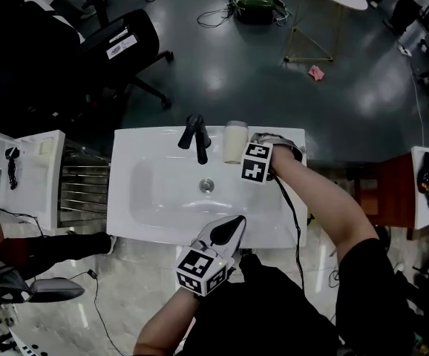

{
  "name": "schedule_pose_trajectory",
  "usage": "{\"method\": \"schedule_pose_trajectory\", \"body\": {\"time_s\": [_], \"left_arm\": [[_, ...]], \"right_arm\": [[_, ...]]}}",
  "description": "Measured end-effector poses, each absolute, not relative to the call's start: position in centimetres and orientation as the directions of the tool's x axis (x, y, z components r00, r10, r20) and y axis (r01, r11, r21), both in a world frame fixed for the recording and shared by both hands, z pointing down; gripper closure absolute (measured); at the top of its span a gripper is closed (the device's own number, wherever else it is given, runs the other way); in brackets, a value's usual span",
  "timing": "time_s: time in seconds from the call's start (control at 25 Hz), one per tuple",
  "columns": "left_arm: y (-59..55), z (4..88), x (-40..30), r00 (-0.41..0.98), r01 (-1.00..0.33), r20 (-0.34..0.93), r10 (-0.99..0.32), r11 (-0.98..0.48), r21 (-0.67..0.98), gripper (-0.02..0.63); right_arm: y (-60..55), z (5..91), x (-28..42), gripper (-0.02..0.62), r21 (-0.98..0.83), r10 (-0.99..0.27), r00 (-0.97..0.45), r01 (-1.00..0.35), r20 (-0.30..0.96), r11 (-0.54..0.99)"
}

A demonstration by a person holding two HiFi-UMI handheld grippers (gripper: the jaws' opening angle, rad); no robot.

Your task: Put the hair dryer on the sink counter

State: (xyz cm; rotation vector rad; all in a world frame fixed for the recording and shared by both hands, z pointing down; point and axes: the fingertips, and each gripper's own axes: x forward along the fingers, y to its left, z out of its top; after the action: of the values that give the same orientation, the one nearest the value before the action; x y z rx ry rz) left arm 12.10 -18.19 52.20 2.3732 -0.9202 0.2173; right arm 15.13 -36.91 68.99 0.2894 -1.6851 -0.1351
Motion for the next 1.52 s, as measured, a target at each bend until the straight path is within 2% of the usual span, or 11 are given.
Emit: {"method": "schedule_pose_trajectory", "body": {"time_s": [0.52,1.12,1.52], "left_arm": [[-19.0,54.2,11.4,0.743,-0.666,0.361,-0.563,-0.573,0.477,0.603],[-19.3,54.9,11.5,0.743,-0.666,0.375,-0.555,-0.557,0.496,0.603],[-19.1,55.2,11.5,0.742,-0.665,0.372,-0.558,-0.547,0.508,0.603]], "right_arm": [[-37.2,70.5,14.8,0.4,0.211,-0.218,-0.076,-0.098,0.973,0.973],[-37.0,71.1,14.6,0.391,0.054,-0.06,-0.061,-0.09,0.996,0.994],[-37.0,71.1,14.6,0.376,0.053,-0.058,-0.058,-0.093,0.997,0.994]]}}
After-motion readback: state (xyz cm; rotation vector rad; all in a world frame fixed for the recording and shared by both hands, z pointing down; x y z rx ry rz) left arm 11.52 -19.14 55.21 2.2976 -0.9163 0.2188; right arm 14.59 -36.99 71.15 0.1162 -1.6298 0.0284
